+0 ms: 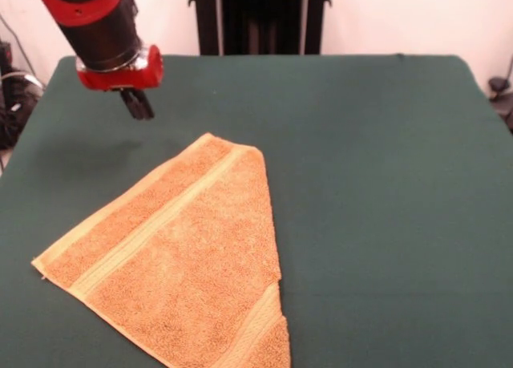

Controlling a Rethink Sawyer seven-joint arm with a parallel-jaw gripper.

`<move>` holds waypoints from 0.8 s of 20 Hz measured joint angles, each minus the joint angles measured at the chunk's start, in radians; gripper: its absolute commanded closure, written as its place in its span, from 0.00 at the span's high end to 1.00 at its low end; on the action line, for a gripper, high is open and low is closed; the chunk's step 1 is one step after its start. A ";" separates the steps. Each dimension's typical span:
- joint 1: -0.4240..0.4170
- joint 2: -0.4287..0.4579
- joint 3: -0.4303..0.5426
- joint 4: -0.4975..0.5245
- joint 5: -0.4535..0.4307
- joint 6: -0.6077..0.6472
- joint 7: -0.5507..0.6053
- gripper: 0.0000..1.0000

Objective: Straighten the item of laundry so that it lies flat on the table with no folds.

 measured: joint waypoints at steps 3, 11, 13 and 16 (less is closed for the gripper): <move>0.026 0.020 0.000 -0.030 0.017 0.000 0.000 0.00; 0.111 0.082 -0.021 -0.137 0.018 0.044 0.000 0.00; 0.127 0.094 -0.026 -0.160 0.017 0.066 0.000 0.00; 0.156 0.116 -0.032 -0.214 0.017 0.106 0.000 0.00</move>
